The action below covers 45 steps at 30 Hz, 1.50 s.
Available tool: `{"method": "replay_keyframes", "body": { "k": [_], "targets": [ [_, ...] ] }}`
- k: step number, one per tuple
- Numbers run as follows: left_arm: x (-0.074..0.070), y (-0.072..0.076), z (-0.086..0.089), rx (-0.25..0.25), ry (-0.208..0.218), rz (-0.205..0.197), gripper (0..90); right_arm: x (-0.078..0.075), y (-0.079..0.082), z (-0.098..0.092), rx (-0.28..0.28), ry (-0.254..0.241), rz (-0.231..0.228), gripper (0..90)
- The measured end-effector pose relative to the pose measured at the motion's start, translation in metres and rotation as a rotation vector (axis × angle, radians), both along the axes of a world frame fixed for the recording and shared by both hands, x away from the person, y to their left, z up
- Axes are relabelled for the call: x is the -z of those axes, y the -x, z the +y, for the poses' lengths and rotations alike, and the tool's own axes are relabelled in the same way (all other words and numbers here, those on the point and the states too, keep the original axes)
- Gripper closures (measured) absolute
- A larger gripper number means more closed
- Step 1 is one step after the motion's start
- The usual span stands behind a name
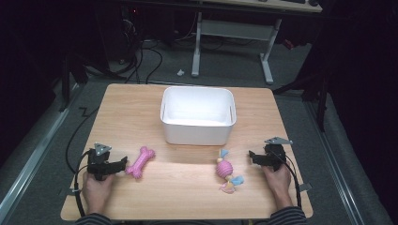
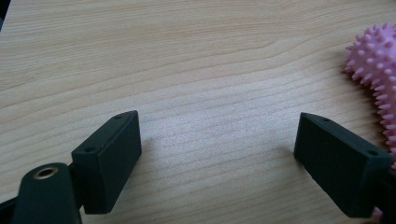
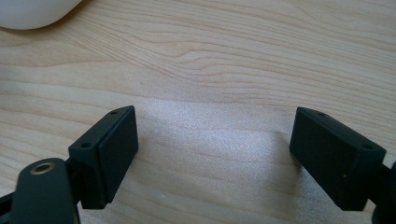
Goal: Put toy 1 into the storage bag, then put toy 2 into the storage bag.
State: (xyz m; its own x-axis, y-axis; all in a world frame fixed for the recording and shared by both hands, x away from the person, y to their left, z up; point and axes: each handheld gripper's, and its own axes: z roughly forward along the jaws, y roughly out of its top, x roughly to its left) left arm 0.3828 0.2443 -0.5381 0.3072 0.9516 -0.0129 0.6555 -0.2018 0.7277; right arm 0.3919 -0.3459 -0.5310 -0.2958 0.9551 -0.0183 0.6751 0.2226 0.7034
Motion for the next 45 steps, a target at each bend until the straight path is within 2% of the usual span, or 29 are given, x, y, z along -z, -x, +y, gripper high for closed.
{"method": "replay_keyframes", "body": {
  "k": [28, 31, 33, 39, 41, 45],
  "targets": [
    [-0.002, -0.006, 0.003, 0.047, 0.003, 0.018, 15.3, 0.000, 0.000, 0.000, -0.002, -0.003, -0.004, 16.7],
    [-0.003, -0.008, 0.002, 0.041, 0.027, 0.023, 16.9, 0.000, 0.001, 0.000, -0.001, -0.003, -0.003, 16.7],
    [-0.005, -0.010, 0.003, 0.048, 0.064, 0.033, 20.3, 0.000, 0.001, 0.000, 0.000, -0.004, -0.003, 16.8],
    [-0.010, -0.010, 0.002, 0.054, 0.073, 0.031, 23.4, 0.000, 0.001, 0.000, 0.000, -0.004, -0.003, 16.9],
    [-0.012, -0.009, 0.001, 0.058, 0.089, 0.036, 25.1, 0.000, 0.001, 0.000, 0.000, -0.004, -0.003, 17.0],
    [-0.017, -0.006, -0.002, 0.075, 0.081, 0.033, 25.7, 0.000, 0.001, 0.001, 0.000, -0.003, -0.004, 17.3]
  ]
}}
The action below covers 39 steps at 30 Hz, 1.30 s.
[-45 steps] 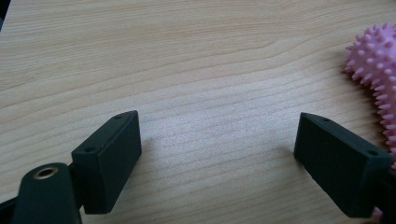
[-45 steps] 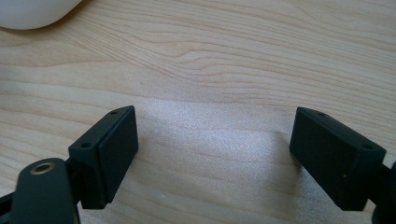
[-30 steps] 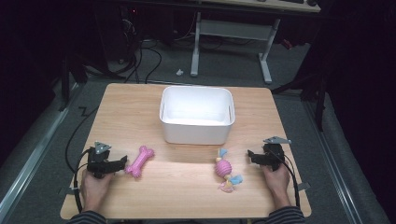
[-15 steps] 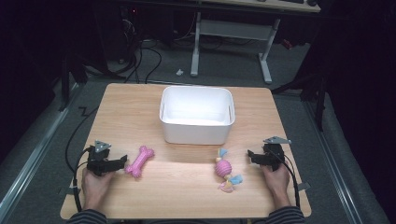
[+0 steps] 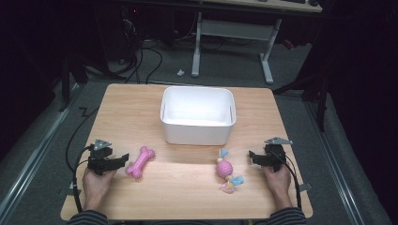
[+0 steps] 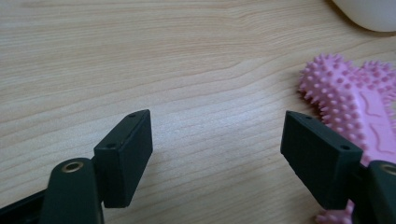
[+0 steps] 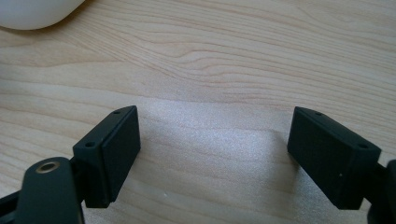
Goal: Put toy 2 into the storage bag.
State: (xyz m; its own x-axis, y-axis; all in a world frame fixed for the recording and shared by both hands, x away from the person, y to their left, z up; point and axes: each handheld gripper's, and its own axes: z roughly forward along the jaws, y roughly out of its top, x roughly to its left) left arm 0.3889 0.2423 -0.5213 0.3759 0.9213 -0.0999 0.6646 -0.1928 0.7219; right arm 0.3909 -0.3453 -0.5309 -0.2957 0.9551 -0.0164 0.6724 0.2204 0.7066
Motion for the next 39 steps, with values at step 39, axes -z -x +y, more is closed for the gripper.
{"method": "replay_keyframes", "body": {
  "k": [39],
  "targets": [
    [-0.032, 0.014, -0.059, 0.178, -0.076, 0.018, 35.0, 0.000, 0.000, 0.000, 0.001, 0.002, -0.001, 17.4]
  ]
}}
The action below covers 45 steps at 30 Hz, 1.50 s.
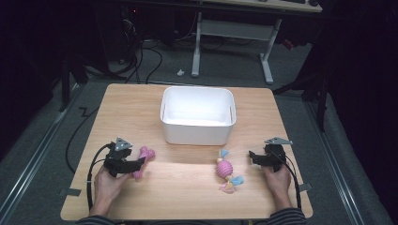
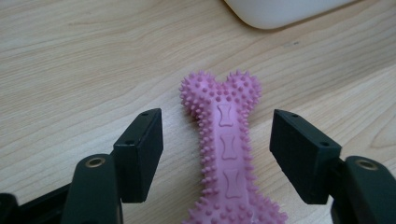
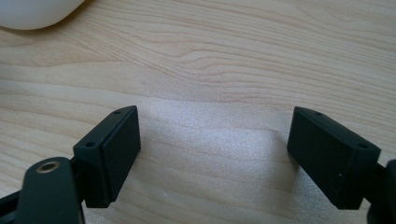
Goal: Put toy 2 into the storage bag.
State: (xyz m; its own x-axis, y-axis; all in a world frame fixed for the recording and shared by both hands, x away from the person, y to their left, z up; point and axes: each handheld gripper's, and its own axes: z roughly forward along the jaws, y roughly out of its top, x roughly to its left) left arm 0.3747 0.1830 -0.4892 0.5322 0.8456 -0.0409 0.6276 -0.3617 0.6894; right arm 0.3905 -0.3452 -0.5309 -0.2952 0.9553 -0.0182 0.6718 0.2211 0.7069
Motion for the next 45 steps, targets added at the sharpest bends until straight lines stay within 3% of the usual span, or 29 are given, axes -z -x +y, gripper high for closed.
{"method": "replay_keyframes", "body": {
  "k": [5, 17, 26, 36, 45],
  "targets": [
    [0.004, -0.004, -0.007, 0.019, -0.035, 0.032, 35.7, 0.000, 0.000, 0.000, 0.000, 0.000, 0.000, 17.4],
    [0.013, -0.014, -0.015, -0.011, -0.084, 0.113, 34.0, 0.000, 0.000, 0.000, -0.002, 0.000, -0.001, 17.9],
    [0.020, -0.018, -0.019, -0.013, -0.111, 0.150, 41.3, 0.000, 0.000, 0.000, -0.002, 0.000, -0.001, 17.9],
    [0.020, -0.020, -0.022, -0.014, -0.115, 0.160, 54.9, 0.000, 0.000, 0.000, -0.002, 0.000, -0.001, 18.0],
    [0.020, -0.018, -0.026, 0.004, -0.144, 0.148, 58.1, 0.000, 0.000, 0.000, -0.004, 0.000, -0.002, 18.6]
  ]
}}
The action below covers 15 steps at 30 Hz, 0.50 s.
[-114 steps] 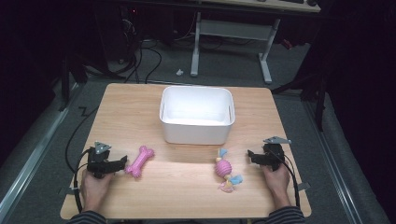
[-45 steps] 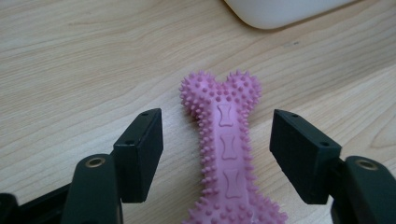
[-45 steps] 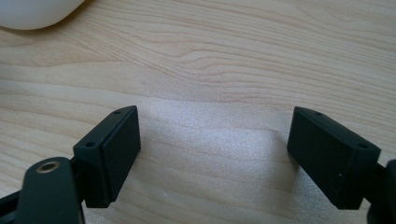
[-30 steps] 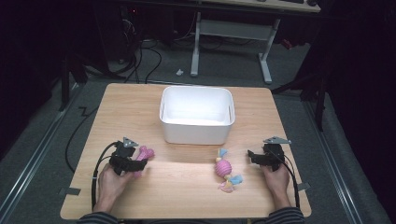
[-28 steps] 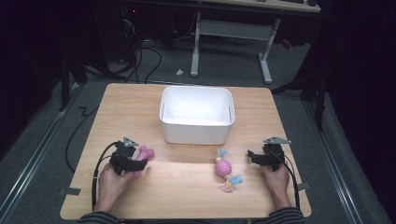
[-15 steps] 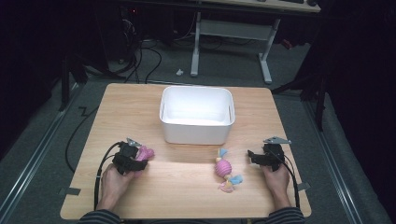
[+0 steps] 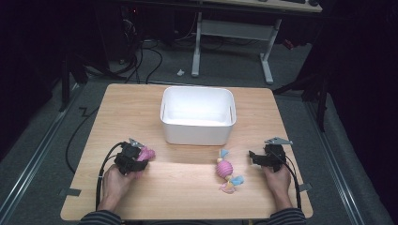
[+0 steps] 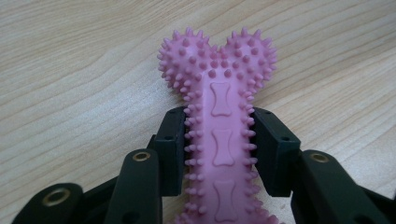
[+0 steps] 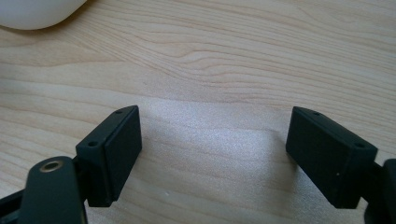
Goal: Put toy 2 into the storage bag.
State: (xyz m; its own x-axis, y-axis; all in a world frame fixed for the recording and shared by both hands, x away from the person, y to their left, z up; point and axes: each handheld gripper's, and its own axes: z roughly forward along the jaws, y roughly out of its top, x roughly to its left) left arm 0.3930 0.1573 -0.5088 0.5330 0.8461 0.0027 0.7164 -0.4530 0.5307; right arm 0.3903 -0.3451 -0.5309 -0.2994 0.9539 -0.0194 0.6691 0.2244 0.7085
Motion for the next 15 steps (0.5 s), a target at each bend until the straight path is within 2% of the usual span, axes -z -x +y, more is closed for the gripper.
{"method": "replay_keyframes", "body": {
  "k": [5, 7, 15],
  "targets": [
    [-0.001, 0.000, -0.002, 0.010, -0.001, -0.006, 58.5, 0.000, 0.000, 0.000, -0.002, -0.001, -0.001, 19.1],
    [-0.004, 0.001, -0.002, 0.016, 0.027, -0.003, 58.5, 0.000, 0.000, 0.000, -0.002, -0.001, -0.001, 19.1],
    [-0.012, 0.002, -0.003, 0.041, 0.053, -0.006, 58.4, 0.000, 0.000, 0.000, -0.002, -0.001, 0.000, 19.1]
  ]
}}
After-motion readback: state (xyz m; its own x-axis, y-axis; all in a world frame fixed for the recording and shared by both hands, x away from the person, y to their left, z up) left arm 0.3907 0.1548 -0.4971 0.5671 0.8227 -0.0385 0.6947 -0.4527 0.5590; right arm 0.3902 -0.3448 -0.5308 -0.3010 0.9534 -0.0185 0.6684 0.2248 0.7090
